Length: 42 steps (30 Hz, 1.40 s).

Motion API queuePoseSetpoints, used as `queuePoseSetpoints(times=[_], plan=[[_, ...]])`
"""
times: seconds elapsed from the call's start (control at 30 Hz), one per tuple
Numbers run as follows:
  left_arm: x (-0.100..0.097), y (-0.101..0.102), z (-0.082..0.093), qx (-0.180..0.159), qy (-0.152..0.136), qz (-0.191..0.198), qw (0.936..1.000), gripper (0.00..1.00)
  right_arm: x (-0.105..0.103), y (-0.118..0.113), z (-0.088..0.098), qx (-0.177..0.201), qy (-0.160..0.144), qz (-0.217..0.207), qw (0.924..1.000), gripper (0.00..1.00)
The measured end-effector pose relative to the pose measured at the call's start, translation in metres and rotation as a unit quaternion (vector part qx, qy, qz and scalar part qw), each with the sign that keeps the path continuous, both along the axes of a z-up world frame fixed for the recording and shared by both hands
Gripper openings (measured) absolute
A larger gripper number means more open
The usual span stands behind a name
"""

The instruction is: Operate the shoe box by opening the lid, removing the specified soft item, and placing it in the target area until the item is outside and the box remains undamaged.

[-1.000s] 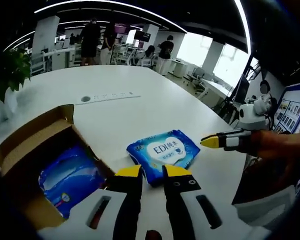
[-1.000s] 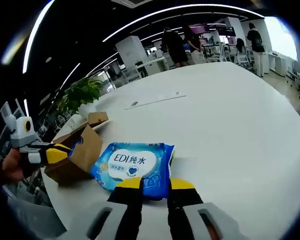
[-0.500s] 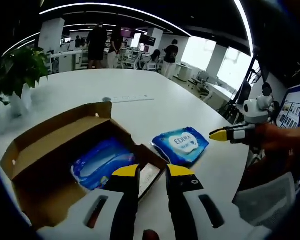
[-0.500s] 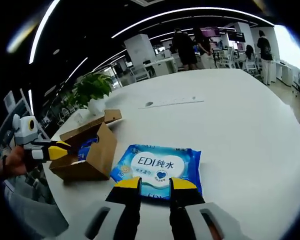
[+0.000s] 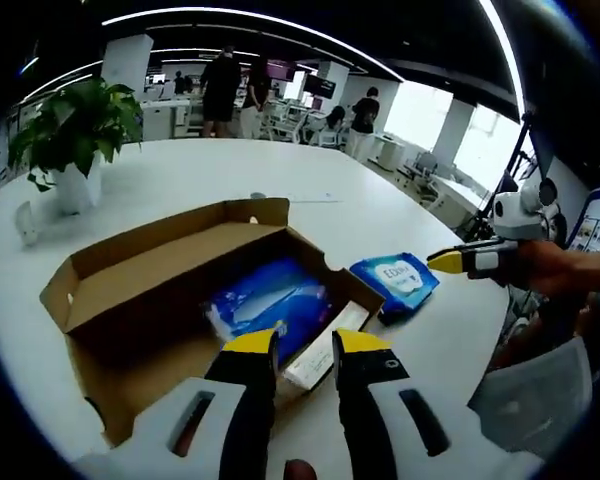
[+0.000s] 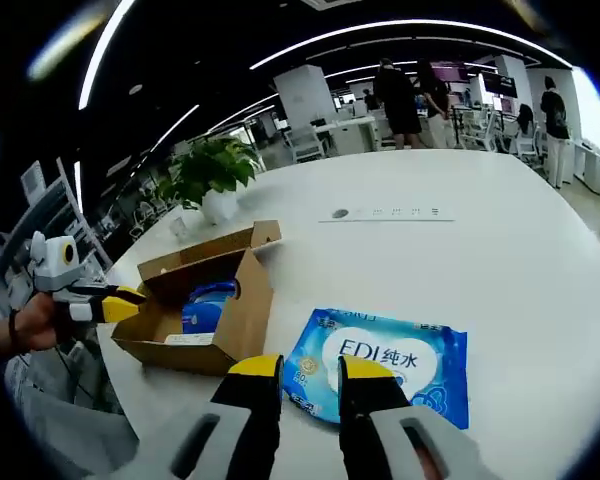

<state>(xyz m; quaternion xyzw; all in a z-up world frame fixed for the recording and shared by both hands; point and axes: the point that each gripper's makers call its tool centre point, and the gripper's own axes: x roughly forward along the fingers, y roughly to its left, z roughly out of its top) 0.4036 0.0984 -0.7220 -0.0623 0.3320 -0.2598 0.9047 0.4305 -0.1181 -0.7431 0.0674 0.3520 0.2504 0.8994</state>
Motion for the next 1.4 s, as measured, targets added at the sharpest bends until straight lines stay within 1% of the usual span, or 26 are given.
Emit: queuePoseSetpoints(times=[0.17, 0.4, 0.63, 0.93, 1.23, 1.4], plan=[[-0.002, 0.017, 0.001, -0.001, -0.001, 0.012, 0.9999, 0.21, 0.004, 0.022, -0.001, -0.002, 0.001, 0.019, 0.9998, 0.18], [-0.004, 0.048, 0.002, -0.001, 0.001, 0.035, 0.9994, 0.22, 0.009, 0.05, -0.001, -0.003, 0.003, 0.044, 0.999, 0.18], [-0.009, 0.068, -0.002, -0.002, 0.008, 0.05, 0.9987, 0.23, 0.014, 0.077, -0.004, -0.003, 0.004, 0.066, 0.9978, 0.18], [-0.01, 0.081, -0.005, -0.002, 0.012, 0.061, 0.9981, 0.23, 0.014, 0.097, -0.005, -0.004, 0.008, 0.084, 0.9964, 0.18], [-0.01, 0.083, -0.003, -0.007, 0.011, 0.064, 0.9979, 0.23, 0.014, 0.105, -0.006, -0.008, 0.01, 0.095, 0.9954, 0.18], [-0.011, 0.082, -0.002, -0.01, 0.01, 0.063, 0.9979, 0.23, 0.019, 0.112, -0.002, -0.012, 0.008, 0.107, 0.9941, 0.18]])
